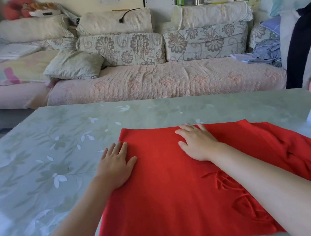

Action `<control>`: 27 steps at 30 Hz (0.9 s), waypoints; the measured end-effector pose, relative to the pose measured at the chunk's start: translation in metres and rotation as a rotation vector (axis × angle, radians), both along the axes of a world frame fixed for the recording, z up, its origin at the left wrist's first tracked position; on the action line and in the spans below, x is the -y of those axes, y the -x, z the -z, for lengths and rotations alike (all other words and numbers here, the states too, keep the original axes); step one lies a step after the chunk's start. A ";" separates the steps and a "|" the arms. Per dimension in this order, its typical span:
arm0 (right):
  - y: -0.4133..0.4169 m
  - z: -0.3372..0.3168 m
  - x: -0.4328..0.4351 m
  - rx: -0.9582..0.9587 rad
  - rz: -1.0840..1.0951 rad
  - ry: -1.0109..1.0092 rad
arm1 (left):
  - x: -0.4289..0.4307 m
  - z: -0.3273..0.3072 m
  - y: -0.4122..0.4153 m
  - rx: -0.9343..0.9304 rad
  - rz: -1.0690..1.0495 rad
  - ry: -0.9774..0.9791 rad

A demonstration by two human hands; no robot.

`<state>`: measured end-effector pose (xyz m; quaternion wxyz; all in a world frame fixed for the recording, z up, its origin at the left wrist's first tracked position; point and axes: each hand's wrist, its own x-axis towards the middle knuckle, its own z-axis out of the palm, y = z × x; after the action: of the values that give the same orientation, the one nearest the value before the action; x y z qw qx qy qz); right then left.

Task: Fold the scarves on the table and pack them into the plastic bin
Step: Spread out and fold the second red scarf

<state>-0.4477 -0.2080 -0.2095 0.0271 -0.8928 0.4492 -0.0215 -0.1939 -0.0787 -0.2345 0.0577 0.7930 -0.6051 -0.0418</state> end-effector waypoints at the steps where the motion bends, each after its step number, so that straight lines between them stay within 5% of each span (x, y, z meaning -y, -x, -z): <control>1: -0.016 -0.001 -0.006 0.033 -0.049 0.003 | -0.010 -0.002 -0.005 0.007 0.001 0.012; 6: -0.106 -0.006 -0.030 0.123 -0.279 0.022 | -0.051 -0.014 -0.014 0.054 0.022 0.093; 15: -0.208 -0.002 -0.018 -0.123 -0.445 0.171 | -0.103 -0.018 -0.019 0.024 0.092 0.150; 22: -0.216 -0.013 0.006 -0.103 -0.394 0.129 | -0.097 -0.021 -0.018 -0.003 -0.039 0.050; 27: -0.213 -0.018 0.010 0.092 -0.327 0.094 | -0.093 -0.026 -0.005 -0.035 -0.117 0.069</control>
<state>-0.2343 -0.2176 -0.1917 0.0090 -0.9523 0.2947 -0.0787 -0.1884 0.0139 -0.2084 0.0980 0.8238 -0.5575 -0.0315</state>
